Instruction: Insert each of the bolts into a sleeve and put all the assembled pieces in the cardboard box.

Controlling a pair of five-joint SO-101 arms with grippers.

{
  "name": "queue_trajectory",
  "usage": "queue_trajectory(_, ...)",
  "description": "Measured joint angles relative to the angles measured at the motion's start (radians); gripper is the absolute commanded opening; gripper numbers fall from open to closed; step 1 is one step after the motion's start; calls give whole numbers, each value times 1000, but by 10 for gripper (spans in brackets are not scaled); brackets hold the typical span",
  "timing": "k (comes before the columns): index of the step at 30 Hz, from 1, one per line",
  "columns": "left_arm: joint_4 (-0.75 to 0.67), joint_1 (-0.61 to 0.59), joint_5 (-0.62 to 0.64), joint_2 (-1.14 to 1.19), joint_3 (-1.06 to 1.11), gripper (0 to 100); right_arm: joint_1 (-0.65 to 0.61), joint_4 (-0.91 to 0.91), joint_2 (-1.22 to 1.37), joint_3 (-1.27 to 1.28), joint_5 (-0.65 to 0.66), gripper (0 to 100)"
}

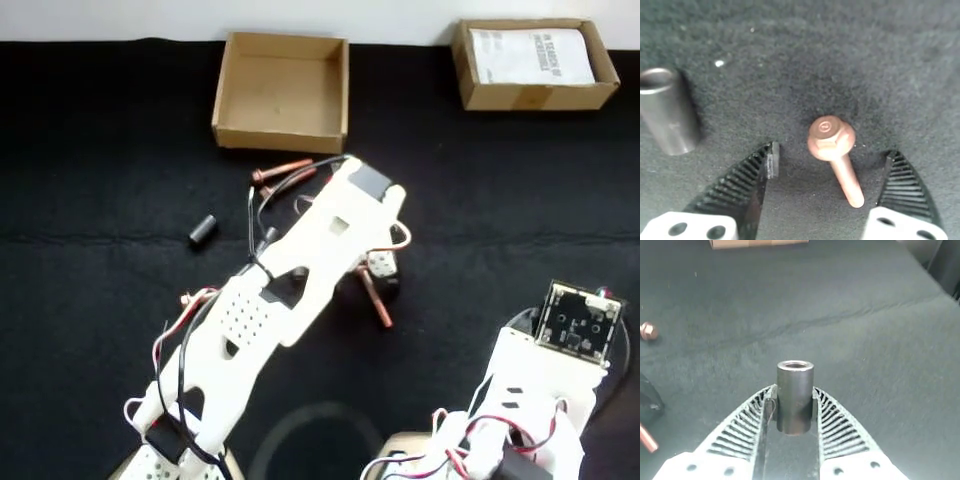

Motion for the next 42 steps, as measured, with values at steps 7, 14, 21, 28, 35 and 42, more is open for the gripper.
queue_trajectory(7,-2,-17,2,2,-8,159,0,0,0,31,0,6)
queue_trajectory(14,-11,-31,2,2,-35,101,0,0,0,34,0,6)
queue_trajectory(21,-11,-29,3,2,-35,4,0,-3,0,37,0,6)
queue_trajectory(28,-11,-29,3,5,-40,8,0,-74,0,103,0,6)
queue_trajectory(35,-11,-29,-92,6,-40,8,0,-86,0,110,0,6)
queue_trajectory(42,-11,-12,-351,12,-100,82,0,-86,0,140,0,6)
